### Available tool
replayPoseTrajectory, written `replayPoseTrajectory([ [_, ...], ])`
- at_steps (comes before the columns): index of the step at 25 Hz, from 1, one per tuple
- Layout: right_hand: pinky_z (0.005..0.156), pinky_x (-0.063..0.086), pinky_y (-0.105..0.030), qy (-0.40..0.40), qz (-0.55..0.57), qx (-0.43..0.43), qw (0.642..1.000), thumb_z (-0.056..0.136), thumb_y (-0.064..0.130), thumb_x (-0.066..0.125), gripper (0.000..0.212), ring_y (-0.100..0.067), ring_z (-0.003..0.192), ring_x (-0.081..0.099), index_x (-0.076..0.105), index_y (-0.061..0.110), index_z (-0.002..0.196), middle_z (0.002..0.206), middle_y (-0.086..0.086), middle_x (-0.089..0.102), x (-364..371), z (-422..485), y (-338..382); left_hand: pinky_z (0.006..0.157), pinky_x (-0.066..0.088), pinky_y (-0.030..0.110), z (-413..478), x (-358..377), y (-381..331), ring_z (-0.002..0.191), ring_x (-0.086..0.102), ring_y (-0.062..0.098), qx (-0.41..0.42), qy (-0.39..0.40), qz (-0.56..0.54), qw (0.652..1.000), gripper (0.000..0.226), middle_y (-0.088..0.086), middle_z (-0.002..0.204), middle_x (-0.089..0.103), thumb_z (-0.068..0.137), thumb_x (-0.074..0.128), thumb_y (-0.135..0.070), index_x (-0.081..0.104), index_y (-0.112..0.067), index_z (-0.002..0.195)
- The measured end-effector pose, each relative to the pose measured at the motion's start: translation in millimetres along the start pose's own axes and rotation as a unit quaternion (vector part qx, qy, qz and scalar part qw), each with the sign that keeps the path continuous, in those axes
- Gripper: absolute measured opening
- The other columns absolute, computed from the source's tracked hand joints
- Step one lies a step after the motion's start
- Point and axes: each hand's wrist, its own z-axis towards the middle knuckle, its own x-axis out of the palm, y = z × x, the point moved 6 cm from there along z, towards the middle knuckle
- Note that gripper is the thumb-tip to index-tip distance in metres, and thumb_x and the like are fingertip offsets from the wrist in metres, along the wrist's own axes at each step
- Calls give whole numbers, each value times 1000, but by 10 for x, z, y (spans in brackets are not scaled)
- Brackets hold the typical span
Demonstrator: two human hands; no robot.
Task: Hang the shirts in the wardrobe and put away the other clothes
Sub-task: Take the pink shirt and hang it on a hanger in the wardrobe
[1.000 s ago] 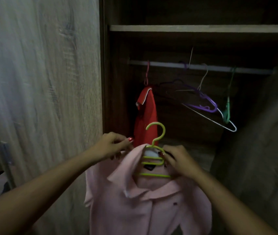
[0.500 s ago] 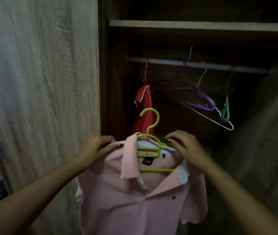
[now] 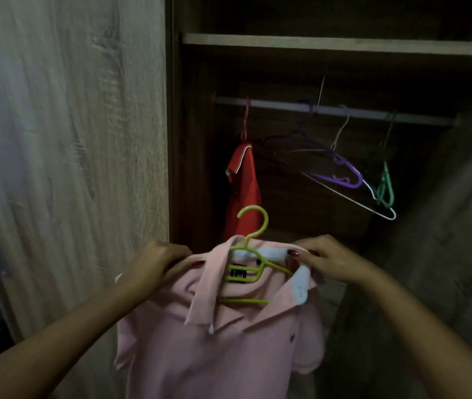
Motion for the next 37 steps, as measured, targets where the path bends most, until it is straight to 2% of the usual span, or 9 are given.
replayPoseTrajectory([
  [3,97,48,-28,-34,187,23,981,92,42,48,40,-10,111,62,70,14,111,115,-2,70,-62,-17,33,61,47,20,12,-58,54,69,64,-1,-42,-43,-56,997,49,-12,73,70,91,41,-57,72,-20,85],
  [5,101,46,-29,-57,120,13,991,94,29,52,25,-3,112,60,68,26,112,117,7,68,-145,-54,-11,62,48,20,16,-132,98,73,65,-2,-58,-75,-96,991,50,-13,80,71,89,43,-59,74,-20,87],
  [11,58,43,-35,-114,9,-46,992,91,38,54,25,-4,61,50,58,23,72,66,8,56,-205,-228,171,65,49,16,176,-65,0,78,67,-4,-54,-60,-140,987,42,-23,89,71,89,45,-59,73,-28,92],
  [19,57,41,-11,-111,152,33,982,85,28,56,25,5,60,51,63,8,71,62,9,60,-812,-721,205,72,49,13,661,159,-125,82,67,-2,-75,-14,-229,970,36,-21,89,72,81,50,-66,70,-36,87],
  [25,77,57,-25,-97,192,135,967,75,32,69,31,-16,99,68,71,23,105,107,1,72,-1442,-1389,295,77,52,22,1331,402,-152,84,67,1,-105,-40,-254,961,18,-15,89,73,88,63,-20,72,-36,85],
  [27,73,58,-23,-168,231,134,949,64,44,77,42,-17,100,68,72,29,103,108,3,72,-1615,-1561,312,80,49,22,1564,478,-227,87,66,0,-96,-7,-270,958,15,-14,89,73,88,63,-23,71,-35,88],
  [30,72,57,-22,-258,253,125,924,71,23,65,34,-17,101,68,73,27,103,111,2,72,-1817,-1654,322,95,43,22,1772,678,-183,109,59,5,-123,71,-220,965,29,-11,117,65,93,56,-32,62,-27,120],
  [35,79,57,-34,-277,264,144,913,75,14,60,35,-19,101,69,72,20,108,110,-2,73,-1999,-1538,476,77,51,20,1517,731,287,102,65,19,-272,59,-163,947,48,11,127,60,96,49,-30,41,-17,142],
  [37,80,56,-34,-293,264,143,908,81,9,58,31,-18,99,69,72,17,108,106,-2,74,-1993,-1352,542,88,50,27,1413,670,383,113,60,20,-286,52,-168,942,46,11,137,54,97,48,-27,41,-17,141],
])
